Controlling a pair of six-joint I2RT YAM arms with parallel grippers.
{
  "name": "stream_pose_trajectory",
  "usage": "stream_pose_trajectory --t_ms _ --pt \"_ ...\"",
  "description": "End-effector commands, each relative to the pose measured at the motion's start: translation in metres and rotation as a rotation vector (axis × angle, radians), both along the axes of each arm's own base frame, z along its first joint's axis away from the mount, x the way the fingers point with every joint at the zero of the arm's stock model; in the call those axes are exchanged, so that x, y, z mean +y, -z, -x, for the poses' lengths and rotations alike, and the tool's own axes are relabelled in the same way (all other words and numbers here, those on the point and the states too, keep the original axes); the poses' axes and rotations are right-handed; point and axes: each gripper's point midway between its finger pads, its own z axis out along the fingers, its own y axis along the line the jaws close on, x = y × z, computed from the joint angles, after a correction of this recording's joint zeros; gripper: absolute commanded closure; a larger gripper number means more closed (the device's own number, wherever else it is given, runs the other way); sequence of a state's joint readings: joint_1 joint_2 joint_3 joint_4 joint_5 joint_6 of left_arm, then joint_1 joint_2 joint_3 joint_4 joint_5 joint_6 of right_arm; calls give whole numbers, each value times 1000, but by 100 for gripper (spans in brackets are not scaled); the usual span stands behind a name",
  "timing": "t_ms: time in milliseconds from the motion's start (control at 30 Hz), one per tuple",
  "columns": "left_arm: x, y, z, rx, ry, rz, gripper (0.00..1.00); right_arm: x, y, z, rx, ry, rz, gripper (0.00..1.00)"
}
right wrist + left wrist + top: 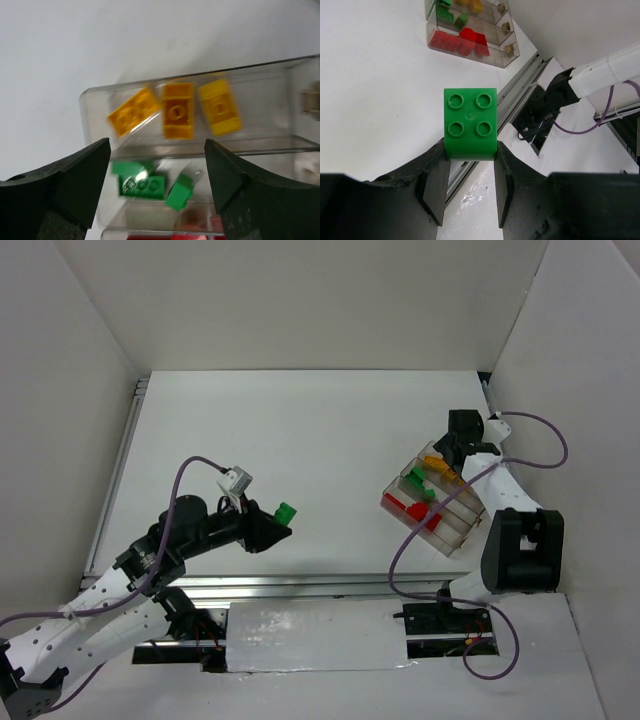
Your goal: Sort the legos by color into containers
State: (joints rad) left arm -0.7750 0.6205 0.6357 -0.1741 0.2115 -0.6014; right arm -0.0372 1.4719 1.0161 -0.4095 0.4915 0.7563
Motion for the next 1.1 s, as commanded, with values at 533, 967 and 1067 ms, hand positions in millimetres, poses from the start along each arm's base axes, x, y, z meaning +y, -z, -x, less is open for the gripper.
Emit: stream_pose_trajectory --t_ms 533,967,1067 --pt "-35 -72 75 -205 539 295 100 350 -213 269 -878 -2093 -681 0" --pt "-40 -71 70 -182 536 291 100 381 -230 287 -903 -2118 -705 10" --pt "-40 -70 70 -182 539 289 100 383 -234 285 -929 -2100 -703 12"
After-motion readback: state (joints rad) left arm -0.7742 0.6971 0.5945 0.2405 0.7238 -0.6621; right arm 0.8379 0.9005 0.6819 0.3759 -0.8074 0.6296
